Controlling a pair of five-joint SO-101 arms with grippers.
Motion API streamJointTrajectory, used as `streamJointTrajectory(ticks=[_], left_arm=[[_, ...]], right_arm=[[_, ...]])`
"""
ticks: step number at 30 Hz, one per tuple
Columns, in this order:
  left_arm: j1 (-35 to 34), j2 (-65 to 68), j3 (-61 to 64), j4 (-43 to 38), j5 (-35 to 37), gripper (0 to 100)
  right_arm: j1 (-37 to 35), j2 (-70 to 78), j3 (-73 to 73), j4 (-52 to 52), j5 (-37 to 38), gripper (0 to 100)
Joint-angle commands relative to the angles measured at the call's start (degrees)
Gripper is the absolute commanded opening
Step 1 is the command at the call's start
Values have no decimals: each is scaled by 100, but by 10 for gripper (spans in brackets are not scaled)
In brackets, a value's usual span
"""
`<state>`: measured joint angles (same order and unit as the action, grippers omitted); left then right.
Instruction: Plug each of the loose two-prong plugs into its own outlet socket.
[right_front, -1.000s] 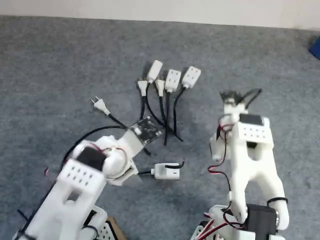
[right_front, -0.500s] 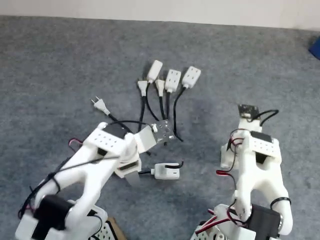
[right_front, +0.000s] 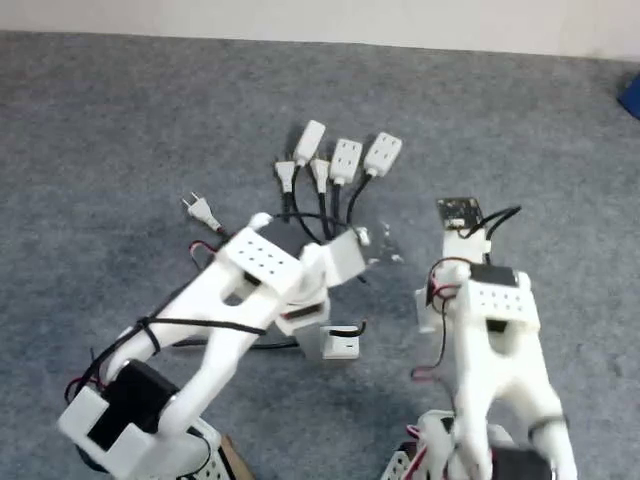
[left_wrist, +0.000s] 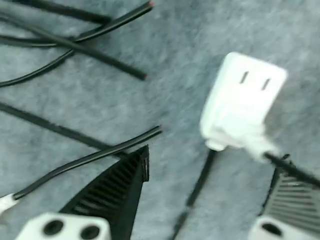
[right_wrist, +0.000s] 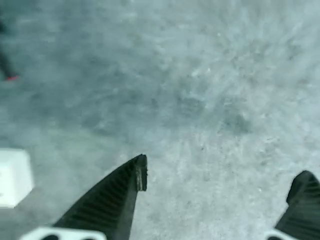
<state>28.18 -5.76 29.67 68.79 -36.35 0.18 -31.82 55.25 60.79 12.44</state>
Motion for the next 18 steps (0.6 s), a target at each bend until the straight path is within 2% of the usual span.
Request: streamJointTrajectory(ticks=[1,4,7,14,18], left_arm=[[338,-75,224,-132,396,378],[418,-171,919,-949,501,360],[356,-163,1262,-1407,501,350],[259,-180,1209,-1442,492,350],[330,-154,980,-1415,510,348]], right_arm=[[-277,-1560,101,646,-62,414],[-330,-2378,760,347,-26,414],[-330,-2413,1235,92,-18,414],[-365,-1692,1244,-268,114,414],[-681,-1411,1288,-470,97,414]])
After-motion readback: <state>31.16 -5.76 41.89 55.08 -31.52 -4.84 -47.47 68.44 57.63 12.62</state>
